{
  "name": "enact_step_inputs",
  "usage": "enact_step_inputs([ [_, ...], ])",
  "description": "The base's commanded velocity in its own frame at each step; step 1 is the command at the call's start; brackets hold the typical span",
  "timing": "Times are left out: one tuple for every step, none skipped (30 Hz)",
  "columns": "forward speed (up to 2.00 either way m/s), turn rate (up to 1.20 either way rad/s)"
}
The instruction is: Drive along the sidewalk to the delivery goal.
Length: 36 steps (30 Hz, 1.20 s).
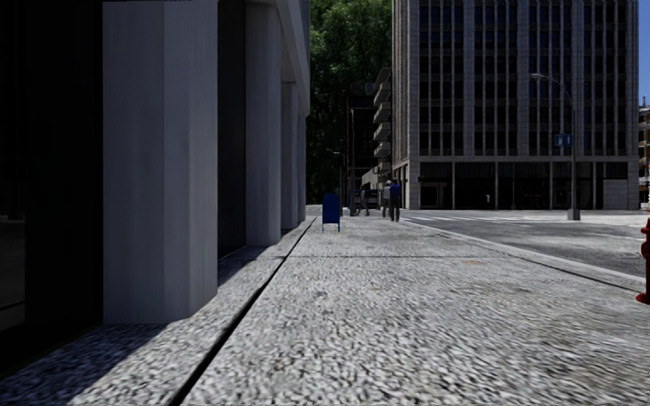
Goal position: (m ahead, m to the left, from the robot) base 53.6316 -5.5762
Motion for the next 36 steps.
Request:
enact_step_inputs([
  [2.00, 0.00],
  [2.00, -0.10],
  [2.00, -0.37],
  [2.00, -0.49],
  [2.00, -0.49],
  [2.00, -0.46],
  [2.00, 0.00],
  [2.00, 0.00],
  [2.00, 0.00],
  [2.00, 0.00],
  [2.00, 0.00],
  [2.00, 0.00],
  [2.00, 0.00],
  [2.00, -0.04],
  [2.00, -0.22],
  [2.00, -0.27],
  [2.00, -0.27],
  [2.00, -0.28],
  [2.00, -0.29],
  [2.00, -0.29],
  [2.00, -0.29],
  [2.00, -0.29],
  [2.00, -0.29],
  [2.00, -0.10],
  [2.00, -0.10],
  [2.00, 0.00],
  [2.00, 0.00],
  [2.00, 0.00],
  [2.00, 0.00],
  [2.00, 0.00],
  [2.00, 0.00],
  [2.00, 0.00],
  [2.00, 0.00],
  [2.00, 0.00],
  [2.00, 0.00],
  [2.00, 0.00],
])
